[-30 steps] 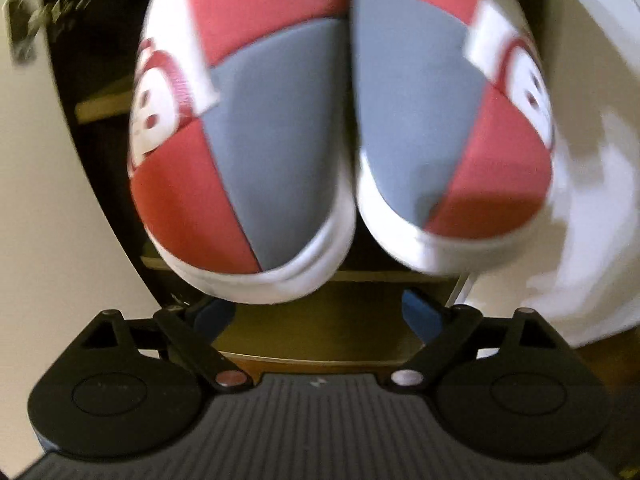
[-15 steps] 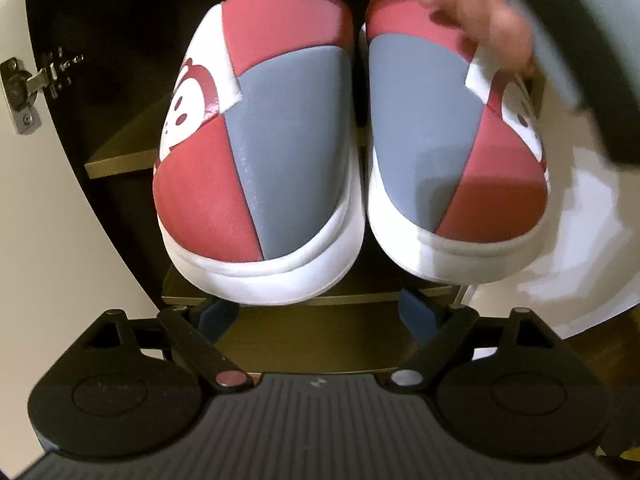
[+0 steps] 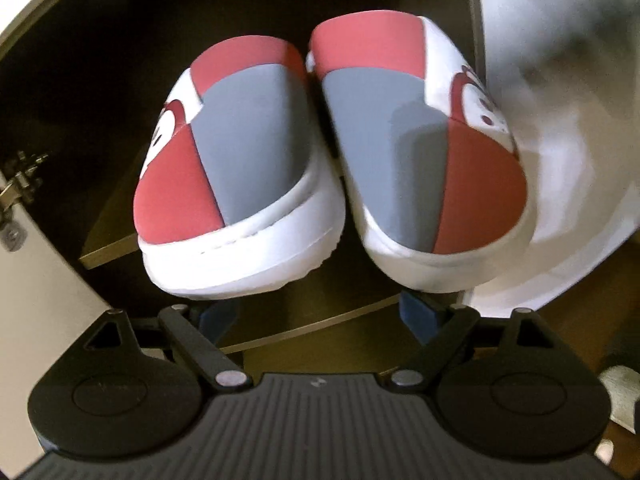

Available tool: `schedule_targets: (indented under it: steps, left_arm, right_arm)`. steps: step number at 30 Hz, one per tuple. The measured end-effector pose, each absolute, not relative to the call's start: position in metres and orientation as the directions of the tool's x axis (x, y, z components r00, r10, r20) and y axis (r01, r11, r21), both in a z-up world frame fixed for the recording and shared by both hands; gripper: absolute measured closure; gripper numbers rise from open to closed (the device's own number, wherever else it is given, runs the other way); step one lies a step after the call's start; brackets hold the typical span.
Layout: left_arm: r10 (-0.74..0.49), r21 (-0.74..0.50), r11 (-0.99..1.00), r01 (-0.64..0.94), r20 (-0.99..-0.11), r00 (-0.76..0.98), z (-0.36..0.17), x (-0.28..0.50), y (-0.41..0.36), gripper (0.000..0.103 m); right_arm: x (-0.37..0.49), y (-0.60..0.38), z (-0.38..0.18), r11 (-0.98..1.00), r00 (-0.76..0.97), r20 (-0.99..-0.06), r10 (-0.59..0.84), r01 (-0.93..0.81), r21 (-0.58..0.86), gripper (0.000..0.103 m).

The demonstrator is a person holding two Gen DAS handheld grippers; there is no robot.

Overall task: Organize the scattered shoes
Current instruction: 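Lower the red-grey slipper pair onto the cabinet shelf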

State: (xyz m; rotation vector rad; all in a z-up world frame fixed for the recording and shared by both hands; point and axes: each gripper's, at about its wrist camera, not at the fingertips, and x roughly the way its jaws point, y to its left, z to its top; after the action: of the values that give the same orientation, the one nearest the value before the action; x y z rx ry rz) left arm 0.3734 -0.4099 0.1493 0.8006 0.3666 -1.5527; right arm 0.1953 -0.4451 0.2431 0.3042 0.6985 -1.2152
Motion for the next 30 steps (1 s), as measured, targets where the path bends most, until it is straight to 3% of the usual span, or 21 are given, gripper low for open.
schedule_targets:
  steps: [2,5,12,18,20,30]
  left_arm:
    - [-0.732,0.245,-0.205,0.948,-0.681,0.017,0.149,0.373,-0.405,0.014]
    - [-0.723,0.273,-0.26,0.926,-0.691,0.001,0.148,0.372,-0.397,0.014]
    - [-0.717,0.314,-0.324,0.893,-0.697,-0.015,0.147,0.374,-0.382,0.013]
    - [-0.698,0.381,-0.421,0.823,-0.716,-0.025,0.138,0.373,-0.378,0.01]
    - [-0.71,0.389,-0.427,0.816,-0.704,-0.036,0.137,0.375,-0.367,0.01]
    - [-0.74,0.354,-0.416,0.838,-0.667,-0.085,0.158,0.394,-0.308,0.009]
  right_arm:
    - [0.188,-0.452,0.203,0.296,0.108,-0.776,-0.621,0.949,-0.105,0.069]
    - [0.204,-0.476,0.175,0.25,0.121,-0.831,-0.543,0.968,-0.023,0.072]
    - [0.205,-0.503,0.215,0.148,0.107,-0.742,-0.661,0.989,0.011,0.072]
    - [0.215,-0.545,0.206,0.052,0.124,-0.791,-0.599,0.992,0.116,0.071]
    - [0.214,-0.535,0.207,0.071,0.139,-0.768,-0.625,0.99,0.121,0.076]
    - [0.232,-0.525,0.23,0.134,0.162,-0.65,-0.743,0.987,0.093,0.076]
